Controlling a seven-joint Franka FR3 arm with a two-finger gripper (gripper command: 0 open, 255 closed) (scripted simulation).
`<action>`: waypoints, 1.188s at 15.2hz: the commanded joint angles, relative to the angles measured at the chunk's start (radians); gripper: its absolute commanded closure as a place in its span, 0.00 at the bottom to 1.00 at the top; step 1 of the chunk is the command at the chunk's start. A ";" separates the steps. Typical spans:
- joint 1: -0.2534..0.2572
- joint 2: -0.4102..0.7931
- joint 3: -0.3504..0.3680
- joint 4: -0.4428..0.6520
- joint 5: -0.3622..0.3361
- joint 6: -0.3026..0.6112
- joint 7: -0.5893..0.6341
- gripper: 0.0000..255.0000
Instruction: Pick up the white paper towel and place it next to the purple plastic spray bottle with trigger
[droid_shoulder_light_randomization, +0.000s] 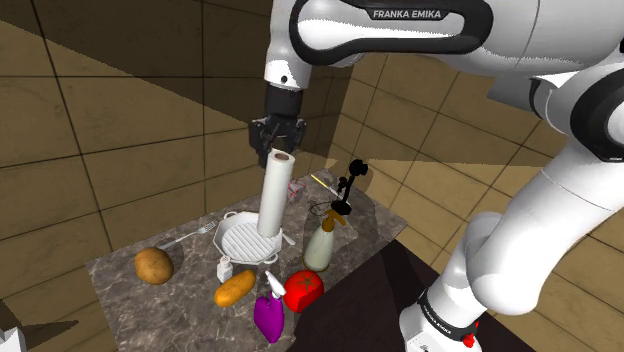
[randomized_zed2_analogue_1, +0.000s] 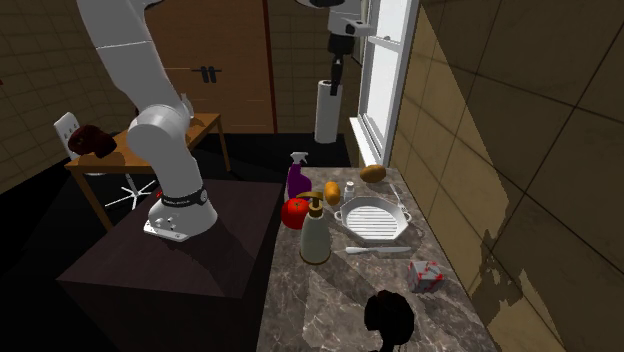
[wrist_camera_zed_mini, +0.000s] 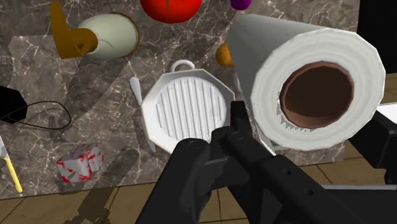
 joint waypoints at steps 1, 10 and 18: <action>0.025 0.010 0.030 0.010 0.004 0.006 0.054 1.00; 0.128 0.128 0.144 0.142 -0.013 0.017 0.276 1.00; 0.139 0.149 0.154 0.072 -0.017 0.109 0.288 1.00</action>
